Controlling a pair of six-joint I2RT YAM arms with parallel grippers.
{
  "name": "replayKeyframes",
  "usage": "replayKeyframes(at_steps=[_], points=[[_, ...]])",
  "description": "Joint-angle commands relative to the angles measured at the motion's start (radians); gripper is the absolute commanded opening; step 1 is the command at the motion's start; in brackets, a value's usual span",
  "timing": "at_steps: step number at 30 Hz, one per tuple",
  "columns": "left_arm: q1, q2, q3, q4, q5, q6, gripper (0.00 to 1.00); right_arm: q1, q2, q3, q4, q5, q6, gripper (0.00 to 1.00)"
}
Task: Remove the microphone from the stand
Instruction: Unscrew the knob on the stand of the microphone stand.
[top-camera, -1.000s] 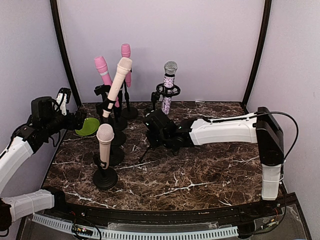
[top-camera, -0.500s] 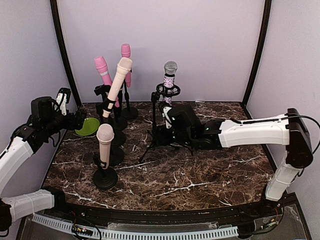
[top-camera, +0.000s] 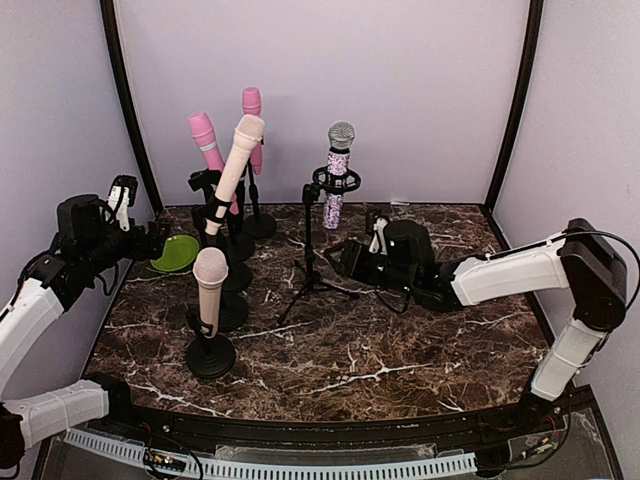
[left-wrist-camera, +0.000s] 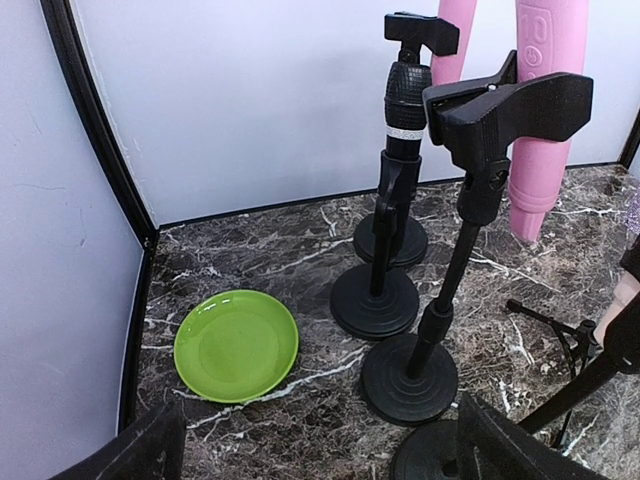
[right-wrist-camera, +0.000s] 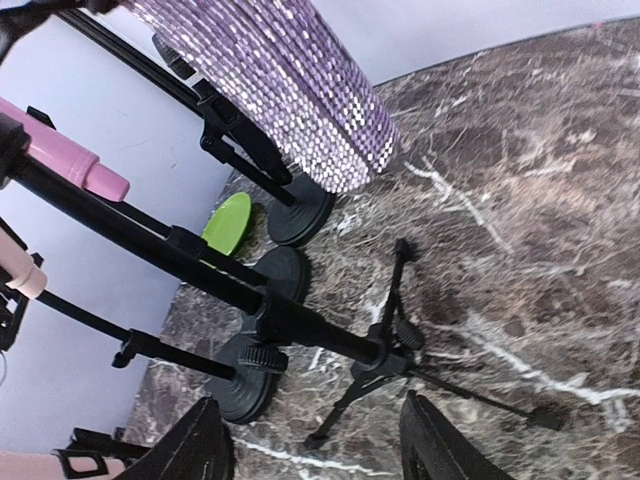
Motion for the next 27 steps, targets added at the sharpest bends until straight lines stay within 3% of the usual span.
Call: replayKeyframes(at_steps=[1,10,17,22,27], points=[[0.006,-0.013,-0.01,0.02,-0.014,0.011,0.96,0.007,0.078,0.023,0.187,-0.113,0.14,0.57],[0.006,-0.023,-0.011,0.022,-0.015,0.01,0.96,0.009,0.164,0.086,0.216,-0.126,0.183,0.48],[0.006,-0.026,-0.012,0.022,-0.014,0.011,0.96,0.009,0.207,0.119,0.234,-0.151,0.189,0.48],[0.006,-0.024,-0.011,0.022,-0.012,0.011,0.96,0.009,0.225,0.142,0.213,-0.15,0.191,0.37],[0.006,-0.024,-0.011,0.022,-0.011,0.011,0.96,0.009,0.231,0.143,0.209,-0.146,0.194,0.36]])
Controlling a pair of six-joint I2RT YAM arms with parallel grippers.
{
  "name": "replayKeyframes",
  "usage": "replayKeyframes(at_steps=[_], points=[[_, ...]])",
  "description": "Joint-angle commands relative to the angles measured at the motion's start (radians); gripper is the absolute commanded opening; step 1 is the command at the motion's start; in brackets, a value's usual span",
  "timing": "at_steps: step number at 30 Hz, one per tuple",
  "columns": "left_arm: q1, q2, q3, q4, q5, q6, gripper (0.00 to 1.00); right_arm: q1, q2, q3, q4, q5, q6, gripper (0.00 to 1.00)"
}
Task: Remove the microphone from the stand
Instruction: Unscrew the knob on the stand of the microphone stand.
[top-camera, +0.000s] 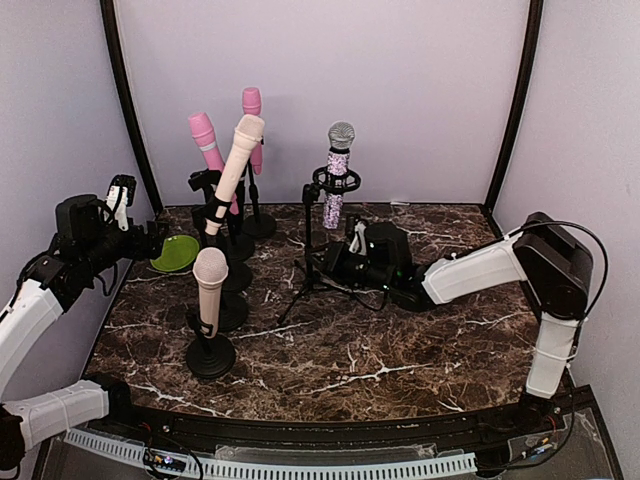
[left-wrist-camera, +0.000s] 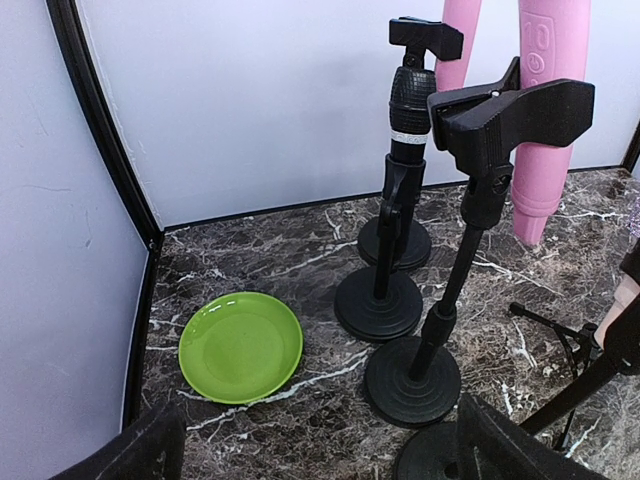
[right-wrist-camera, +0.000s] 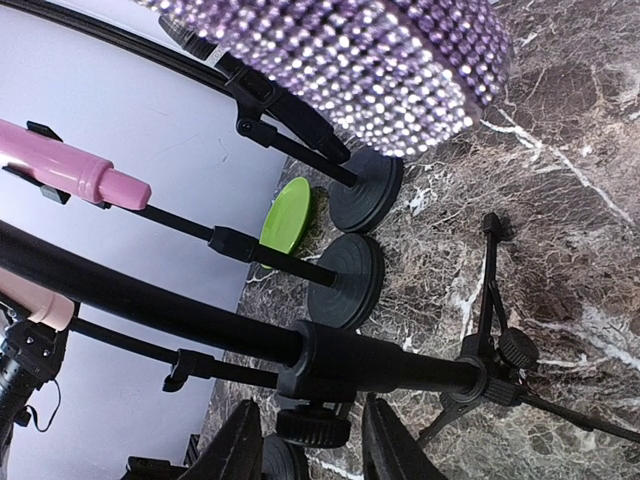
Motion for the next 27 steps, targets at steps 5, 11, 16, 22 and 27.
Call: replayKeyframes(at_steps=[5,11,16,22,27], points=[[0.006,-0.014,-0.01,0.022,0.0,0.01,0.96,0.005,0.017,0.035,0.015,0.004,-0.001,0.3],[0.006,-0.014,-0.01,0.023,0.002,0.01,0.96,0.006,0.024,0.05,-0.017,0.017,-0.015,0.21],[0.006,-0.013,-0.01,0.023,0.002,0.011,0.96,0.009,0.015,0.057,-0.07,0.048,-0.045,0.15],[0.006,-0.012,-0.01,0.024,0.002,0.01,0.96,0.031,0.009,0.106,-0.192,0.112,-0.112,0.1],[0.006,-0.012,-0.01,0.023,0.002,0.01,0.96,0.065,0.004,0.173,-0.334,0.214,-0.2,0.08]])
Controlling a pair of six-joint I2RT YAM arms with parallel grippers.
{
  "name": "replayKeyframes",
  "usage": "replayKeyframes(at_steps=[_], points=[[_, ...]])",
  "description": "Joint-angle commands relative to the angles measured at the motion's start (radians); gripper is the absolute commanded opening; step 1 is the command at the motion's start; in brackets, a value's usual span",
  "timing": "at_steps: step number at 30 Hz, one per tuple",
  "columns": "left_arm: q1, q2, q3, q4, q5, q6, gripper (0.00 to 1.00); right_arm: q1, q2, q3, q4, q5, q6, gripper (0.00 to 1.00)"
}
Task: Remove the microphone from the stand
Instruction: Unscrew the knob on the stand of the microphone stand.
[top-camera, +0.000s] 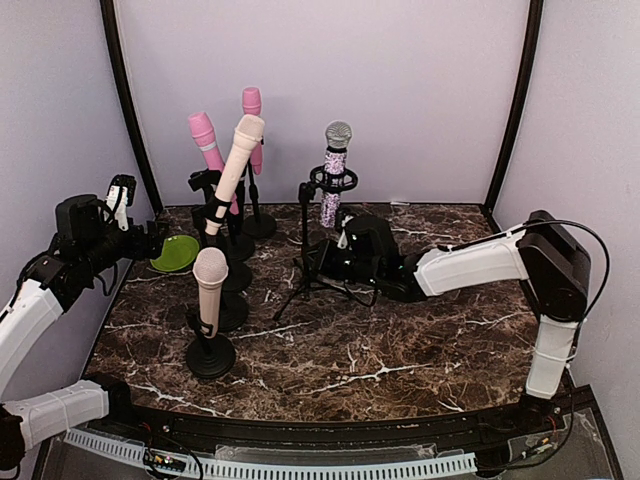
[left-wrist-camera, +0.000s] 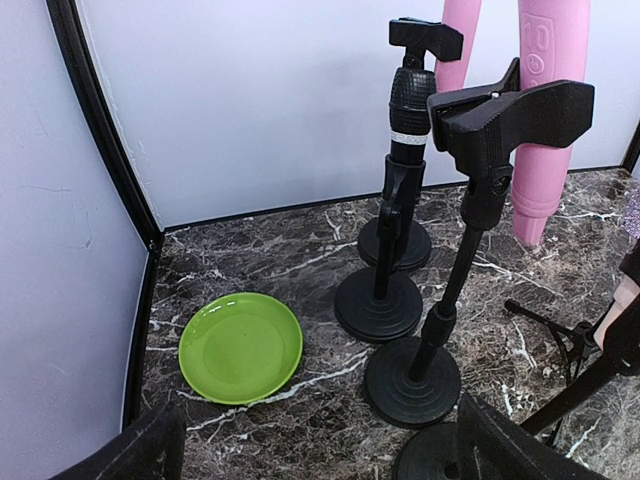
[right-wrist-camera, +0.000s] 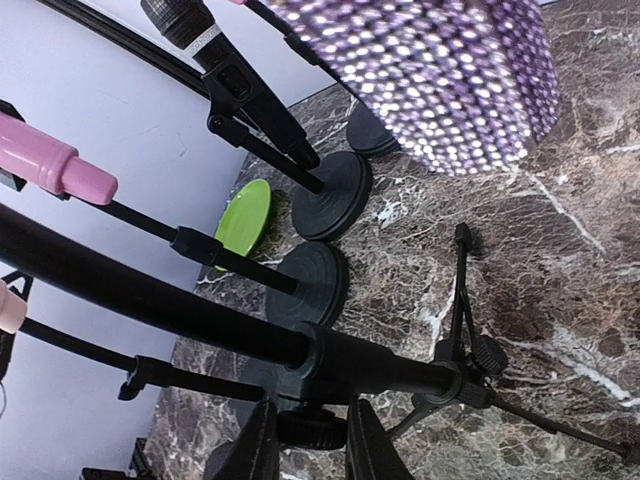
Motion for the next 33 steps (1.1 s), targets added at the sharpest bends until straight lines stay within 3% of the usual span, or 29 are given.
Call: replayKeyframes(at_steps=[1,19,33], points=[[0.006,-0.012,-0.01,0.022,0.002,0.011,0.96,0.037,-0.006,0.072,-0.172,0.124,-0.109,0.08],[0.006,0.007,-0.014,0.017,-0.022,0.017,0.96,0.103,0.02,0.218,-0.501,0.365,-0.371,0.07],[0.006,0.002,-0.013,0.019,-0.012,0.017,0.96,0.138,0.104,0.331,-0.611,0.372,-0.58,0.07]])
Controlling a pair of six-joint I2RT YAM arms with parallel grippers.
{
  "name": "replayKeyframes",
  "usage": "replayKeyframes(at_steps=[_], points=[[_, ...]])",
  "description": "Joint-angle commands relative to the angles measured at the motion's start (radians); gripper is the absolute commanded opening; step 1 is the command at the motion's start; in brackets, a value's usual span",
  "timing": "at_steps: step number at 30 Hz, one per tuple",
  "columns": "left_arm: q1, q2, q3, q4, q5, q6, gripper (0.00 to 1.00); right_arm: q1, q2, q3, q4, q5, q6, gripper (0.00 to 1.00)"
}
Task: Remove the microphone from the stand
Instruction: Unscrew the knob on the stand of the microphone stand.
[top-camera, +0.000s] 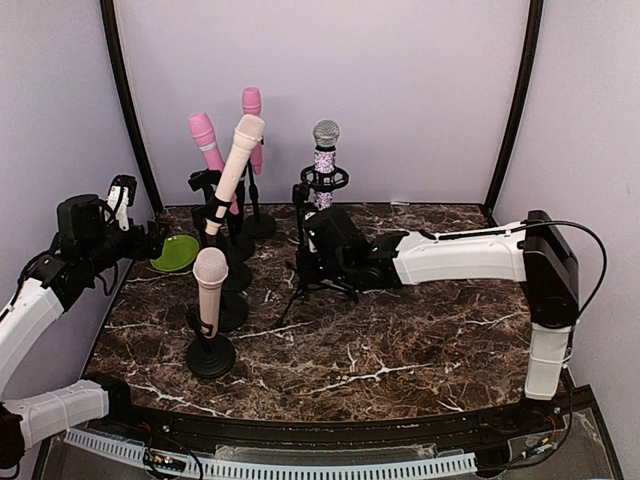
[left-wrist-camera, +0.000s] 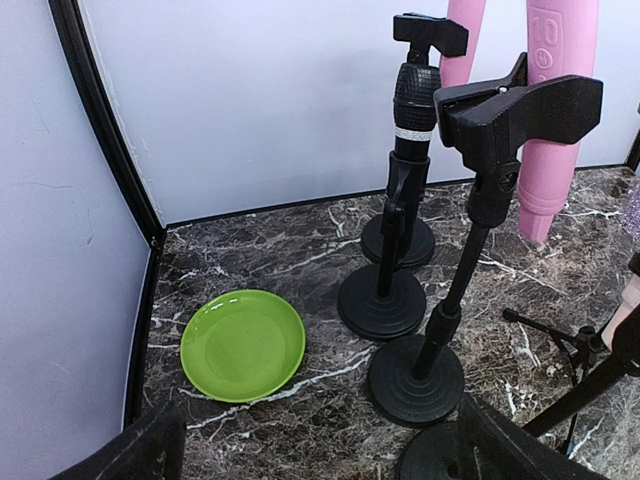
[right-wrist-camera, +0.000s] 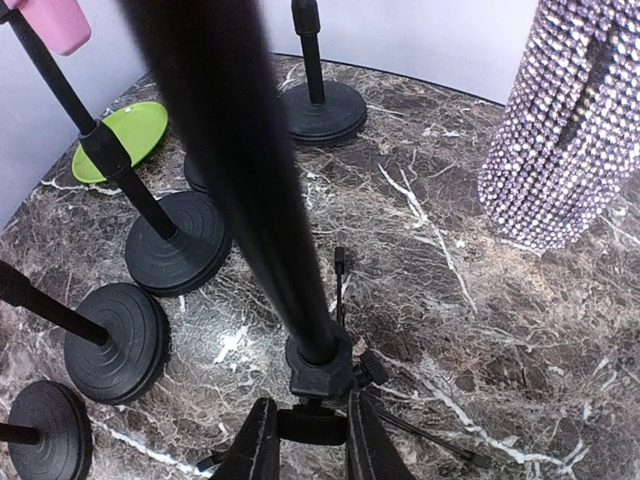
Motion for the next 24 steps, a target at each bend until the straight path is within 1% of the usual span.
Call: replayKeyframes(at_steps=[1,5,13,15,17,21,24], points=[[0.006,-0.006,-0.013,0.017,-0.003,0.017,0.96,0.016,0.06,0.028,-0.076,0.017,-0.092,0.07],[0.006,-0.001,-0.011,0.016,-0.004,0.018,0.96,0.02,0.072,0.041,-0.097,0.033,-0.12,0.07],[0.006,-0.001,-0.012,0.016,-0.003,0.017,0.96,0.04,0.1,0.073,-0.16,0.124,-0.175,0.08],[0.006,-0.002,-0.012,0.016,-0.004,0.017,0.96,0.046,0.105,0.081,-0.168,0.14,-0.183,0.09],[0.006,-0.003,-0.011,0.015,-0.004,0.017,0.96,0.048,0.098,0.085,-0.167,0.139,-0.177,0.15],[0.006,-0.006,-0.012,0.015,-0.003,0.016,0.96,0.048,0.038,0.041,-0.102,0.079,-0.161,0.38],[0.006,-0.007,-0.013,0.017,-0.001,0.017,0.96,0.048,-0.014,0.011,-0.051,0.025,-0.154,0.49]])
